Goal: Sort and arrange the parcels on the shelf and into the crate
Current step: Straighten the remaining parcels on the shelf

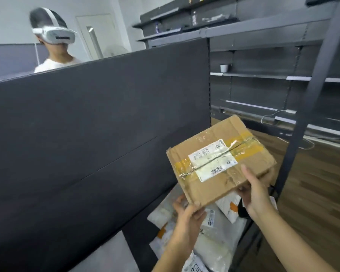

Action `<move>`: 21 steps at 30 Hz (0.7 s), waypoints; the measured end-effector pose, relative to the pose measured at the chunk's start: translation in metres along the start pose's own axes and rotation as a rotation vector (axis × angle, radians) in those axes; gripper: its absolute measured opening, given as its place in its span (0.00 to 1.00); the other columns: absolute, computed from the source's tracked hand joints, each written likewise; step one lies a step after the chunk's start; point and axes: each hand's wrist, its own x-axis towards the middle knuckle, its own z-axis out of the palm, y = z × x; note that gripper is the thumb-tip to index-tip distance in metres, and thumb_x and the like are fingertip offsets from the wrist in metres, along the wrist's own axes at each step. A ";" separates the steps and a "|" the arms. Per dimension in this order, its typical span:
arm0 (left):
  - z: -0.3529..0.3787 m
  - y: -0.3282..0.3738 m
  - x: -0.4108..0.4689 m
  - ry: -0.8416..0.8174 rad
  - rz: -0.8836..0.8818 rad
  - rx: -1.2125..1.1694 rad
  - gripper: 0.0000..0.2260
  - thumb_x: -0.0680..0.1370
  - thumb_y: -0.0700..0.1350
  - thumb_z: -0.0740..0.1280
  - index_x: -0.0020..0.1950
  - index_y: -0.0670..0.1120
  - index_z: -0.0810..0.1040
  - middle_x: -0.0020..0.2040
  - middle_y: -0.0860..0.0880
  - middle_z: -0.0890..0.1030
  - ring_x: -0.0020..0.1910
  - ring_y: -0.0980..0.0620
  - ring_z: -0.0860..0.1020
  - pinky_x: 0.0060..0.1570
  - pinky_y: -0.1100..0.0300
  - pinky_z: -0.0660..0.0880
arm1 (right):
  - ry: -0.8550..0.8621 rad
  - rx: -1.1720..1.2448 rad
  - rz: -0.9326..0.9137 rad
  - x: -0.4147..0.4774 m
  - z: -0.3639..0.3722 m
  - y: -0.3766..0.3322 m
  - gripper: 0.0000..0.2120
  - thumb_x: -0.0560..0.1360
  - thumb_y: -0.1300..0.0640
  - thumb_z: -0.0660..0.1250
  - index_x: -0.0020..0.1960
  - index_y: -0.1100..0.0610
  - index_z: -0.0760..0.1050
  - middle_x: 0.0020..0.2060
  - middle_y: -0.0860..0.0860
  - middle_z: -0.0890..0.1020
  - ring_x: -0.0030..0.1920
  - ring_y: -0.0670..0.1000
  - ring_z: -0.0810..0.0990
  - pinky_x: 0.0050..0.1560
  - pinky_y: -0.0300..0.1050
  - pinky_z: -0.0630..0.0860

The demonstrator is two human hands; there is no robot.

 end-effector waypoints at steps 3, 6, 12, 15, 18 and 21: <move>-0.004 -0.009 -0.062 -0.060 -0.047 0.209 0.42 0.60 0.60 0.77 0.66 0.53 0.59 0.63 0.48 0.76 0.60 0.48 0.77 0.66 0.50 0.69 | -0.069 -0.070 -0.087 -0.036 -0.011 -0.022 0.37 0.70 0.54 0.72 0.71 0.36 0.56 0.66 0.51 0.72 0.59 0.55 0.78 0.39 0.45 0.81; -0.009 0.003 -0.117 0.045 0.022 0.123 0.47 0.55 0.68 0.77 0.68 0.50 0.66 0.62 0.48 0.77 0.60 0.46 0.75 0.64 0.47 0.67 | -0.187 -0.103 -0.132 -0.073 -0.021 -0.047 0.31 0.73 0.53 0.69 0.71 0.38 0.60 0.58 0.45 0.80 0.51 0.46 0.83 0.37 0.42 0.80; -0.017 0.033 -0.210 0.091 0.158 0.415 0.42 0.63 0.70 0.70 0.72 0.60 0.57 0.71 0.55 0.66 0.66 0.50 0.71 0.70 0.44 0.66 | -0.400 -0.316 -0.113 -0.147 -0.034 -0.071 0.19 0.73 0.51 0.68 0.63 0.42 0.72 0.51 0.47 0.83 0.47 0.49 0.84 0.39 0.42 0.77; -0.014 0.022 -0.245 -0.039 0.168 0.544 0.39 0.67 0.65 0.72 0.73 0.58 0.59 0.70 0.53 0.71 0.66 0.51 0.75 0.62 0.53 0.75 | -0.502 -0.328 -0.084 -0.181 -0.023 -0.067 0.10 0.76 0.52 0.64 0.56 0.43 0.75 0.44 0.44 0.85 0.42 0.45 0.85 0.34 0.37 0.78; -0.014 0.018 -0.270 0.040 0.210 0.404 0.30 0.73 0.57 0.69 0.73 0.56 0.63 0.66 0.50 0.77 0.62 0.49 0.78 0.54 0.57 0.78 | -0.638 -0.334 0.014 -0.210 -0.010 -0.064 0.15 0.74 0.41 0.62 0.59 0.42 0.74 0.47 0.43 0.85 0.45 0.44 0.84 0.36 0.36 0.79; -0.024 0.021 -0.286 0.136 0.202 0.277 0.27 0.73 0.55 0.68 0.71 0.52 0.68 0.62 0.47 0.80 0.60 0.46 0.79 0.57 0.51 0.76 | -0.783 -0.410 0.099 -0.225 0.001 -0.061 0.35 0.67 0.32 0.62 0.72 0.41 0.63 0.64 0.45 0.76 0.62 0.48 0.77 0.60 0.52 0.75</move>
